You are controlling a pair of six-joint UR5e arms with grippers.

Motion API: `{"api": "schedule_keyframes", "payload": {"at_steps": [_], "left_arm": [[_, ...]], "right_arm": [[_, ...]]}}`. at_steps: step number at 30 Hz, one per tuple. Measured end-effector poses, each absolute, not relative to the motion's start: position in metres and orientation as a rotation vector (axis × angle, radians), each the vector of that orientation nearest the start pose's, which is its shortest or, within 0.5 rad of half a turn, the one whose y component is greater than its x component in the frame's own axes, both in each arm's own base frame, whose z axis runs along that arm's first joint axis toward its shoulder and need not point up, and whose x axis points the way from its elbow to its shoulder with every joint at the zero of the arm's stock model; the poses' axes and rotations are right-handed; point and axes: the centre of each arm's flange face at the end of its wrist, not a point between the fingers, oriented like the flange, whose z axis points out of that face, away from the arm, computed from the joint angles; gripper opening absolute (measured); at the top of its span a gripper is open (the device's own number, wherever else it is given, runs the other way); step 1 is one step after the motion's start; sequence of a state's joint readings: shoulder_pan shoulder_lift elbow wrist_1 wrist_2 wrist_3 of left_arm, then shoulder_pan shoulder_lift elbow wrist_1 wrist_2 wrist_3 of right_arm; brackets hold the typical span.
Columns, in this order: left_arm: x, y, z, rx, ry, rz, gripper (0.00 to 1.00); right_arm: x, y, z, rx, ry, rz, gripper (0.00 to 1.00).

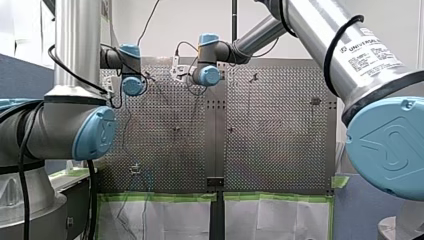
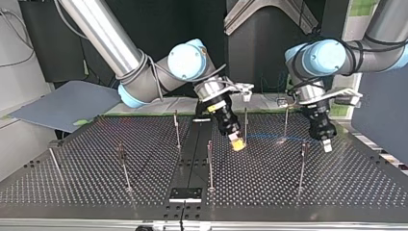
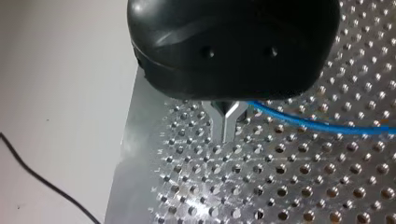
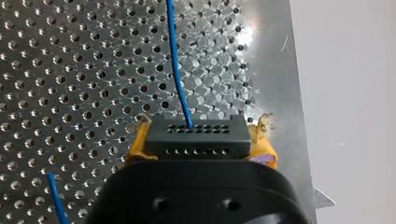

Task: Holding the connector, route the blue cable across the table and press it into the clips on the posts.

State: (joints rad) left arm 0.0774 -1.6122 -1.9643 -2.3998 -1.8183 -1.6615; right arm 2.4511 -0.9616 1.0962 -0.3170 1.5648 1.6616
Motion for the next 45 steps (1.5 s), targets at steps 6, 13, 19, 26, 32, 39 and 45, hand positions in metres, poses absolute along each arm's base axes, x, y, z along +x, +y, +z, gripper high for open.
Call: {"api": "schedule_keyframes", "payload": {"at_steps": [6, 13, 19, 26, 32, 39, 45], "left_arm": [[0.507, -0.068, 0.36, -0.297, 1.21, 0.11, 0.0], [0.514, -0.065, 0.366, -0.283, 1.169, 0.052, 0.0], [0.533, -0.057, 0.358, -0.275, 1.18, 0.048, 0.0], [0.551, -0.048, 0.337, -0.272, 1.214, 0.045, 0.0], [0.557, -0.041, 0.33, -0.278, 1.222, 0.038, 0.0], [0.558, -0.036, 0.329, -0.289, 1.222, 0.01, 0.0], [0.555, -0.032, 0.325, -0.349, 1.24, -0.013, 0.26]], "right_arm": [[0.664, -0.375, 0.383, -2.175, 0.887, -2.726, 0.01], [0.666, -0.379, 0.395, -2.151, 0.877, -2.754, 0.01], [0.667, -0.381, 0.405, -2.138, 0.878, -2.77, 0.01], [0.665, -0.388, 0.412, -2.127, 0.902, -2.789, 0.01], [0.658, -0.401, 0.416, -2.127, 0.945, -2.801, 0.01], [0.656, -0.404, 0.422, -2.13, 0.954, -2.801, 0.01], [0.658, -0.401, 0.422, -2.141, 0.953, -2.788, 0.01]]}}
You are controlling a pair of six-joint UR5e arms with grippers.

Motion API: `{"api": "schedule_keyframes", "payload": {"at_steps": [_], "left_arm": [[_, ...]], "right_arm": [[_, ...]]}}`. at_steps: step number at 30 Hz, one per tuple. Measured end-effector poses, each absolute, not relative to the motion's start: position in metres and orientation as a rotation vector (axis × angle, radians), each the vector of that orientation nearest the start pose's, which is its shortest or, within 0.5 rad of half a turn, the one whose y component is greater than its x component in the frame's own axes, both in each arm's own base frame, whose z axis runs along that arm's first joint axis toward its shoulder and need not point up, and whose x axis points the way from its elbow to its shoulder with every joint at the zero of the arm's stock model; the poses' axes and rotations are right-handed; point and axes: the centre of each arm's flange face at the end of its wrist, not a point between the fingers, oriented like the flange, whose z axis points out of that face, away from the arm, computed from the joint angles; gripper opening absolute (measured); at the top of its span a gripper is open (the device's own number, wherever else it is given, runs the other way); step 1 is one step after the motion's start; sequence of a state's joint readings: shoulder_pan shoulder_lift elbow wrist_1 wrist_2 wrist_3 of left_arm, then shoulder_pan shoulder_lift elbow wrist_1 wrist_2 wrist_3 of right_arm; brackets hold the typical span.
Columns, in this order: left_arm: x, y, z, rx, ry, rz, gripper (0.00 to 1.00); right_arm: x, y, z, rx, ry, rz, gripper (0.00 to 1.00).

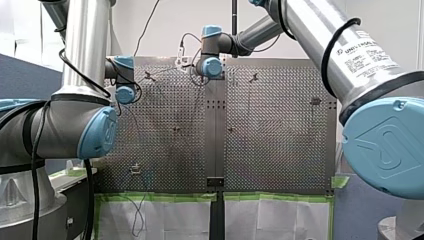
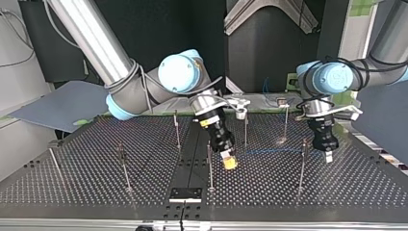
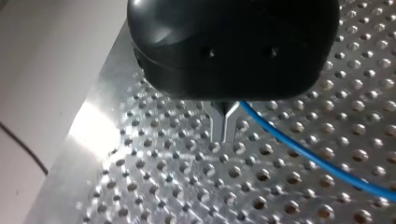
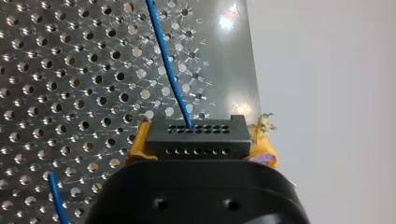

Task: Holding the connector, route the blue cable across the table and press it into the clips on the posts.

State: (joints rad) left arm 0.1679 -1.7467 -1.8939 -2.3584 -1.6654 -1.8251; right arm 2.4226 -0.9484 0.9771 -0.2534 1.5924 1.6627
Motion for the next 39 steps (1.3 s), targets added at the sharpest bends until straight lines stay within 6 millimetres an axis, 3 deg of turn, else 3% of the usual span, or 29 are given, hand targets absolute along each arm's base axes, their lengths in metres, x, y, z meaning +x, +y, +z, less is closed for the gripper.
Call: {"api": "schedule_keyframes", "payload": {"at_steps": [1, 2, 3, 4, 5, 19, 29, 39], "left_arm": [[0.554, -0.031, 0.325, -0.359, 1.243, -0.015, 0.42], [0.554, -0.031, 0.324, -0.367, 1.246, -0.018, 0.67], [0.553, -0.03, 0.324, -0.379, 1.252, -0.023, 0.67], [0.552, -0.03, 0.324, -0.386, 1.256, -0.027, 0.91], [0.551, -0.03, 0.324, -0.394, 1.259, -0.032, 0.98], [0.526, -0.037, 0.337, -0.453, 1.316, -0.04, 0.98], [0.487, -0.06, 0.333, -0.418, 1.412, -0.105, 0.98], [0.45, -0.076, 0.342, -0.405, 1.466, -0.126, 0.98]], "right_arm": [[0.658, -0.4, 0.421, 1.557, -0.691, 2.02, 0.01], [0.659, -0.399, 0.42, 1.56, -0.691, 2.018, 0.01], [0.659, -0.398, 0.419, 1.563, -0.691, 2.017, 0.01], [0.661, -0.397, 0.417, 1.569, -0.691, 2.013, 0.01], [0.661, -0.397, 0.416, 1.573, -0.691, 2.011, 0.01], [0.675, -0.398, 0.354, 1.674, -0.753, 1.915, 0.01], [0.67, -0.408, 0.329, 1.706, -0.791, 1.861, 0.01], [0.655, -0.422, 0.312, 1.722, -0.826, 1.815, 0.01]]}}
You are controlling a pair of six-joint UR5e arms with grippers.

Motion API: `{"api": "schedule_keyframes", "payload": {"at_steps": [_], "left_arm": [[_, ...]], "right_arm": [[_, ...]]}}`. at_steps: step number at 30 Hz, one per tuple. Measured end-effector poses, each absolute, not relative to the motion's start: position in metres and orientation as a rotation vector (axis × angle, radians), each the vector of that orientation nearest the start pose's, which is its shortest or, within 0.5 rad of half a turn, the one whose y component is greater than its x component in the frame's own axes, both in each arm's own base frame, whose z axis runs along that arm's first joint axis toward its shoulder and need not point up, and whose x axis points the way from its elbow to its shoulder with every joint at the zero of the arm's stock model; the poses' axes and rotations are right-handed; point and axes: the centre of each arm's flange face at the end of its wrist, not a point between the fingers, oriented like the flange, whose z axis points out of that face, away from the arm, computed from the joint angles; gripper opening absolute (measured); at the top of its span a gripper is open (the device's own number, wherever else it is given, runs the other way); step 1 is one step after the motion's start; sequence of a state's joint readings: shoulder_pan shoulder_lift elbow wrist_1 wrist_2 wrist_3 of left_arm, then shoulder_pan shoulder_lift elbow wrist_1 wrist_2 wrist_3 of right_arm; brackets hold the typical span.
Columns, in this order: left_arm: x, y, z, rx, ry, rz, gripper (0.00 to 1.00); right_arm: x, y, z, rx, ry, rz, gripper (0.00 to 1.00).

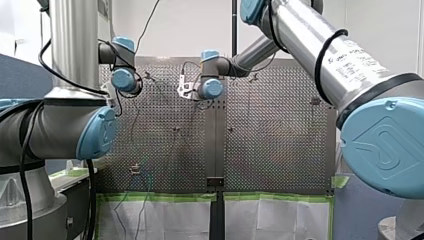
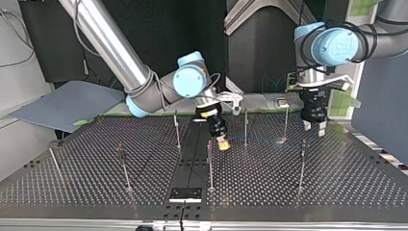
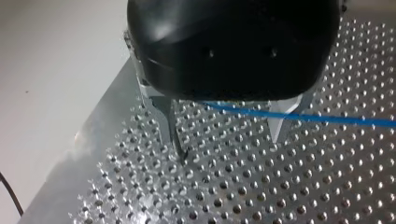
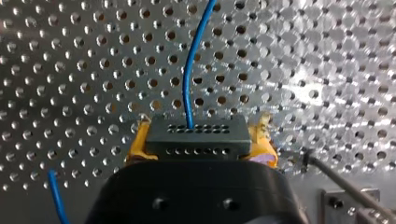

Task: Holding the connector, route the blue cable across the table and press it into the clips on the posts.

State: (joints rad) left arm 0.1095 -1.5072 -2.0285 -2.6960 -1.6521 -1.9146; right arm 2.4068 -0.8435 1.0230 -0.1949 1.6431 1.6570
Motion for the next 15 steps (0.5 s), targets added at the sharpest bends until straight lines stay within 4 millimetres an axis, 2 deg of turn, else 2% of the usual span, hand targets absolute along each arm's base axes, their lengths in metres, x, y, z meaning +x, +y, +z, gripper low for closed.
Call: {"api": "schedule_keyframes", "payload": {"at_steps": [15], "left_arm": [[0.408, -0.103, 0.368, -0.315, 1.519, -0.106, 0.98]], "right_arm": [[0.641, -0.443, 0.309, 1.705, -0.848, 1.785, 0.01]]}}
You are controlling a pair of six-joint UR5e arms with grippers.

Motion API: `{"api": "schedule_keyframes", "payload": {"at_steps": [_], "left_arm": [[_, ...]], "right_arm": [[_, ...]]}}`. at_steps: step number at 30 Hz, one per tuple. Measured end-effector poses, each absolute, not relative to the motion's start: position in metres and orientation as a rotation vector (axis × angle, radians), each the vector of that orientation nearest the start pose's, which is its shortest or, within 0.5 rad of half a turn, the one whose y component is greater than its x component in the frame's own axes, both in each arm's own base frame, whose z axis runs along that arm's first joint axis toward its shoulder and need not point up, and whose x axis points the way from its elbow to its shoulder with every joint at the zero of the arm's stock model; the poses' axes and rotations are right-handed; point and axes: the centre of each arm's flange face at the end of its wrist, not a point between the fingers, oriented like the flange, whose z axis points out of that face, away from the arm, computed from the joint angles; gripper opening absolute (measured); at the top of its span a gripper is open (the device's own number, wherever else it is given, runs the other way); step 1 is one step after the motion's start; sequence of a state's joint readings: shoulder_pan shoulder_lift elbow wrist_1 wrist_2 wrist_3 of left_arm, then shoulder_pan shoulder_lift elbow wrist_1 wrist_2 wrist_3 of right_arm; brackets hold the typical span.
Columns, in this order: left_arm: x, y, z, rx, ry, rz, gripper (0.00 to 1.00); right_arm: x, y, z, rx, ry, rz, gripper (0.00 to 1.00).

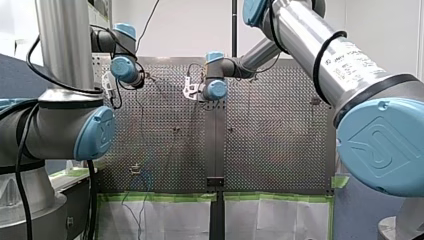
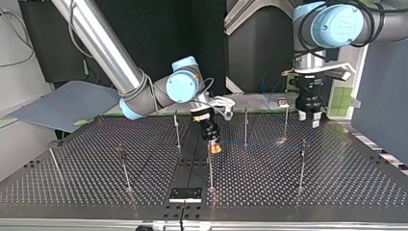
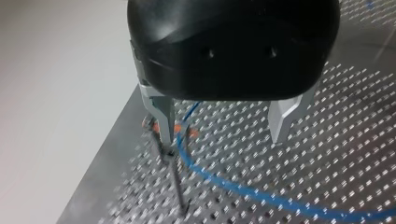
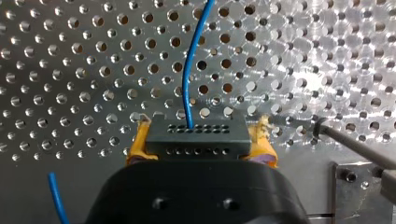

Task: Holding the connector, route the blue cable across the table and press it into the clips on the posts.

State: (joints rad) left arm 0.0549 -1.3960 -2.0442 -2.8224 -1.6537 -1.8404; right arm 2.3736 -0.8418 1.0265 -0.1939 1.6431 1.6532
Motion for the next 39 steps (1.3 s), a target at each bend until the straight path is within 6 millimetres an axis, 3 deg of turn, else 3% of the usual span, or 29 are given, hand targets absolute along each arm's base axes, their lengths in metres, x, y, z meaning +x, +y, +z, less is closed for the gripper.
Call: {"api": "schedule_keyframes", "payload": {"at_steps": [10, 34, 39], "left_arm": [[0.403, -0.131, 0.372, -0.209, 1.515, -0.077, 0.98], [0.456, -0.214, 0.387, -0.126, 1.457, 0.005, 0.98], [0.463, -0.216, 0.397, -0.153, 1.438, 0.031, 0.98]], "right_arm": [[0.636, -0.45, 0.307, 1.701, -0.854, 1.776, 0.01], [0.63, -0.46, 0.304, 1.701, -0.856, 1.767, 0.01], [0.629, -0.461, 0.304, 1.701, -0.857, 1.766, 0.01]]}}
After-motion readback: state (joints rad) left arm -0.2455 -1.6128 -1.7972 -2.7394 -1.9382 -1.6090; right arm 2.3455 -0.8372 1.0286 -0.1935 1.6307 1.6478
